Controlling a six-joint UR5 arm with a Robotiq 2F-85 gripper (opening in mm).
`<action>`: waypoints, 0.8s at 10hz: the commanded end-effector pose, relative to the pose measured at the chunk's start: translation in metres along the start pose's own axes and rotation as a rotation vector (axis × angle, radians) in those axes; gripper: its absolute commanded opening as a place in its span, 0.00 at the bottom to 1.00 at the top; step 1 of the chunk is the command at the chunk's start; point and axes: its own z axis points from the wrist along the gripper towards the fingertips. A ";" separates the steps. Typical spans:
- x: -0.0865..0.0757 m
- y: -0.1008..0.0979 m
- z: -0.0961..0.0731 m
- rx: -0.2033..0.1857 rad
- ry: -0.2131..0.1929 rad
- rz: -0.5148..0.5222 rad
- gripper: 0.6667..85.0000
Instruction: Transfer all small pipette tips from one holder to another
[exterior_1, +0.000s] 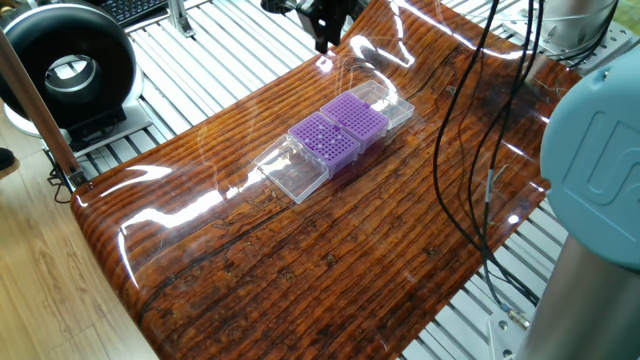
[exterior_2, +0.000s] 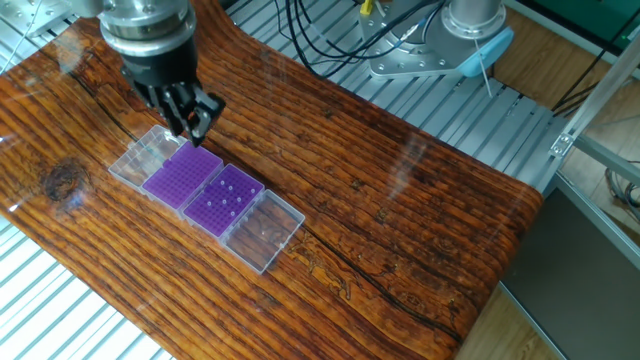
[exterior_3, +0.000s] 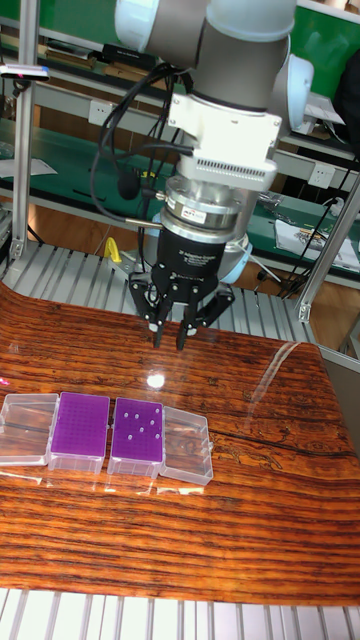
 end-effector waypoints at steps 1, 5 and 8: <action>-0.010 0.011 0.004 0.003 0.001 -0.004 0.38; -0.014 0.022 -0.005 -0.040 -0.003 0.048 0.37; -0.024 0.027 0.011 -0.047 -0.036 -0.016 0.37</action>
